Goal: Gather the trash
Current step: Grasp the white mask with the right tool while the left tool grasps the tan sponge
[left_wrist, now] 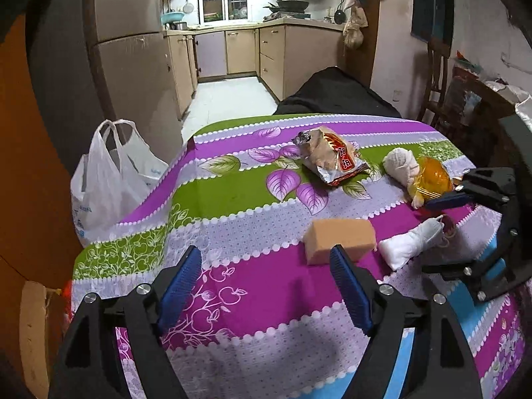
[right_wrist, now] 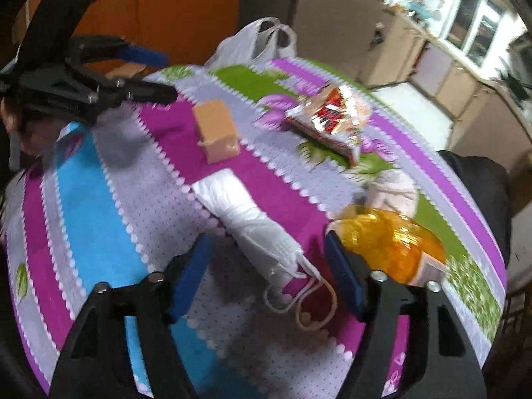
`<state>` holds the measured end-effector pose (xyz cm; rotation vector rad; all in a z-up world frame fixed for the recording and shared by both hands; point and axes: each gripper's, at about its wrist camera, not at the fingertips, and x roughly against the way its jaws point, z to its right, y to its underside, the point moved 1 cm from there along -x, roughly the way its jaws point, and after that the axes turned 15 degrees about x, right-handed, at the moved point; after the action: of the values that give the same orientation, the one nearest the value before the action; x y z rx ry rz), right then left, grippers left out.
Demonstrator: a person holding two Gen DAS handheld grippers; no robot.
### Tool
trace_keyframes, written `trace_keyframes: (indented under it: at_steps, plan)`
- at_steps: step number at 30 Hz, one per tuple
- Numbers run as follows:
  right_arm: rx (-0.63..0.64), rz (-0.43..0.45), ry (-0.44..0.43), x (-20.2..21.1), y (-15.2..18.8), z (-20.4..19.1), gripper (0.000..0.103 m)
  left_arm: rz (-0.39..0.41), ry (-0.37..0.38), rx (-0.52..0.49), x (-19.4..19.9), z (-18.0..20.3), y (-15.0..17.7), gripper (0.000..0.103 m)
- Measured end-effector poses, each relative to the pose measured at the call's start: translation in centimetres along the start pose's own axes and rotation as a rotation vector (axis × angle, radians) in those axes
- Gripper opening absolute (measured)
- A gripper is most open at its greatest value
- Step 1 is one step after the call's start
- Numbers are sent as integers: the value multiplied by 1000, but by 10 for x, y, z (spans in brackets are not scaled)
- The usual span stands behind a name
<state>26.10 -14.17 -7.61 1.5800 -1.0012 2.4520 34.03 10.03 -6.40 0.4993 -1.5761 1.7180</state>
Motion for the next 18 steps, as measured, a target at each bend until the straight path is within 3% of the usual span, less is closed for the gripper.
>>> trace_keyframes:
  at_steps: [3, 5, 11, 15, 18]
  plan:
    - [-21, -5, -67, -6, -1, 8, 51, -6, 57, -39, 0, 0, -2, 79]
    - [-48, 7, -104, -5, 1, 10, 33, 1, 76, -75, 1, 3, -3, 79]
    - [-149, 46, -73, 9, 17, -7, 27, -21, 176, -138, 0, 20, -2, 82]
    - [-368, 97, -52, 32, 50, -19, 26, 3, 205, -171, 1, 38, 9, 87]
    - [-558, 148, -60, 52, 81, -27, 26, -24, 166, -169, -15, 52, 15, 87]
